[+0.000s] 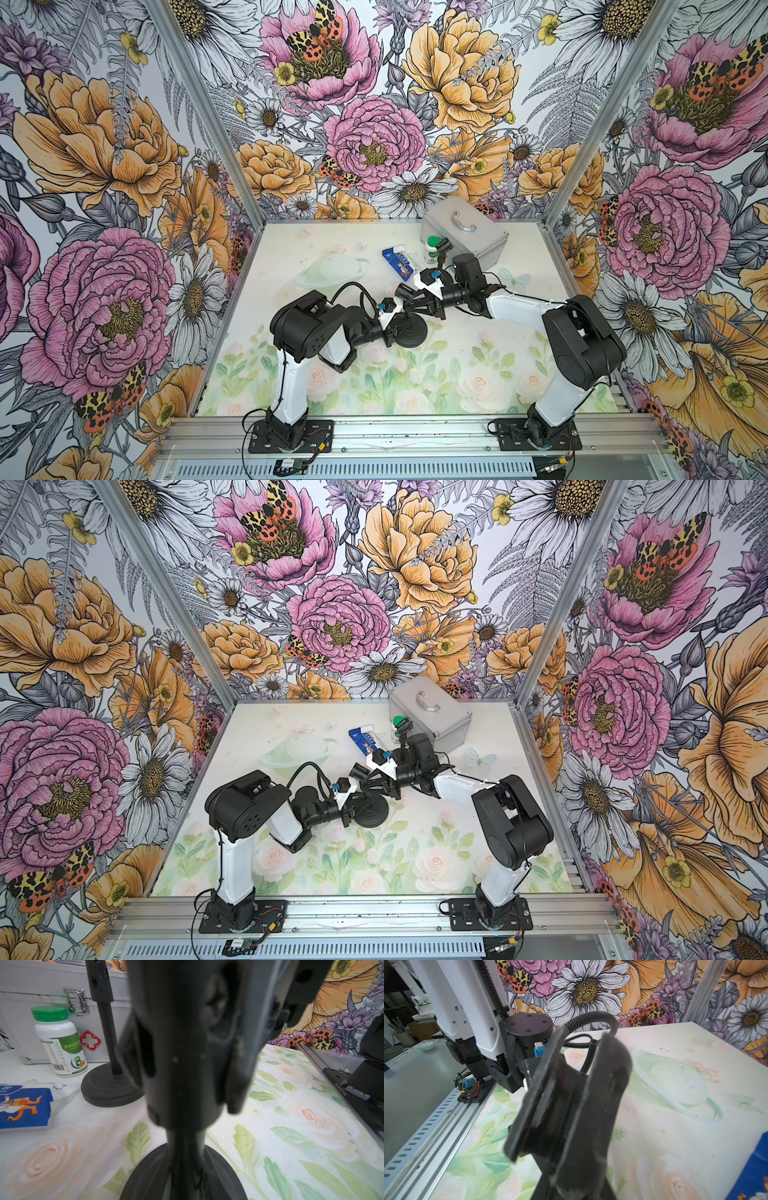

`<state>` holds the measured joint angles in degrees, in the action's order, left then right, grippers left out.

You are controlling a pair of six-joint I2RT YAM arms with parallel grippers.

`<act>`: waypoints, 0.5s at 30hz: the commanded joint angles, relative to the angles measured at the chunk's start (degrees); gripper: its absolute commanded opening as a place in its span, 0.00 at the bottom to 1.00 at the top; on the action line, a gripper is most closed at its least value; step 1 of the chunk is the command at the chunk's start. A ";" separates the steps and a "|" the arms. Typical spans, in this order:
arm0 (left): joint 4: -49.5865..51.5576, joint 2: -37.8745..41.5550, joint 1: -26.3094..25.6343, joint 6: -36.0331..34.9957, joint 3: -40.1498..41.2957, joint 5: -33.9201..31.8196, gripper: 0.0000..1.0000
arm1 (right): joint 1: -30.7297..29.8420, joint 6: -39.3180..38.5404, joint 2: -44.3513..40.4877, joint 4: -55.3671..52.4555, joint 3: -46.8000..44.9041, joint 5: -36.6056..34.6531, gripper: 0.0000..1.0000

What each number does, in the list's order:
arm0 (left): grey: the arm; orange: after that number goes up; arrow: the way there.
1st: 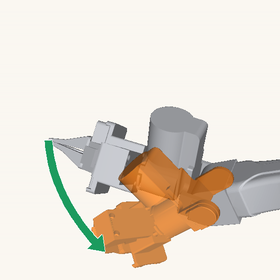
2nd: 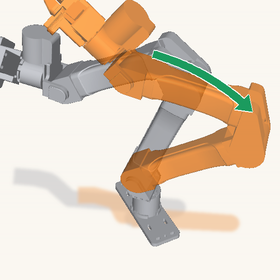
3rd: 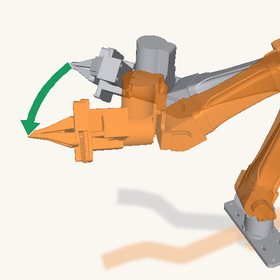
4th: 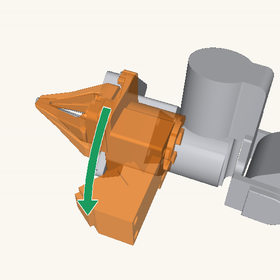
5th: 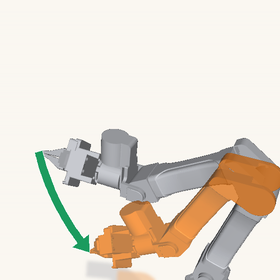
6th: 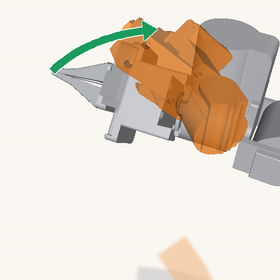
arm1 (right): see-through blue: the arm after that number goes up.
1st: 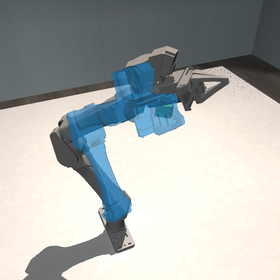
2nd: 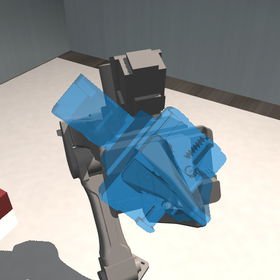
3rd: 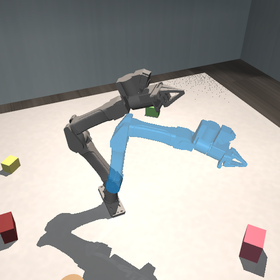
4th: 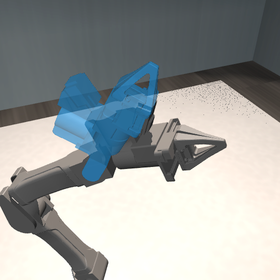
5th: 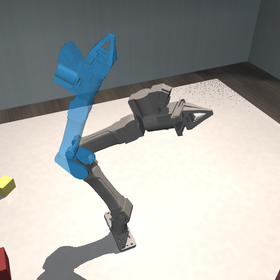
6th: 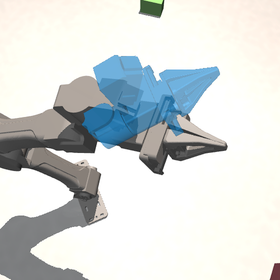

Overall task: Assemble a microphone stand
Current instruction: Screw the microphone stand pole into the microphone stand base.

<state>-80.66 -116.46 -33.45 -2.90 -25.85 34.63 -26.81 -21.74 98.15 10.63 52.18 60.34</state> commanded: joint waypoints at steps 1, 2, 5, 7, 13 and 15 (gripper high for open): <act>-0.24 -0.86 0.77 -0.42 0.23 -1.43 0.21 | -3.36 17.56 -2.12 13.34 -9.71 -19.12 0.00; -0.26 -0.90 0.98 -0.01 0.27 -1.55 0.21 | -4.04 23.32 -3.71 20.38 -13.80 -27.01 0.00; -0.28 -0.94 1.42 1.19 0.20 -2.20 0.21 | -10.94 33.31 -8.95 38.63 -26.00 -55.24 0.00; -0.24 -1.04 1.36 1.18 0.09 -2.16 0.21 | -17.89 34.93 -10.25 41.66 -29.13 -71.77 0.00; -0.25 -0.86 1.04 -0.42 0.65 -2.17 0.21 | -19.18 24.91 -7.59 37.25 -24.57 -44.06 0.00; -0.23 -0.86 0.78 -1.34 0.95 -2.38 0.19 | -14.80 22.34 -8.07 30.58 -21.57 -27.04 0.09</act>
<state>-81.03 -116.49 -33.12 -3.11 -25.43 35.09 -43.81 2.83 88.99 50.26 27.97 11.14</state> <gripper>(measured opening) 0.200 0.231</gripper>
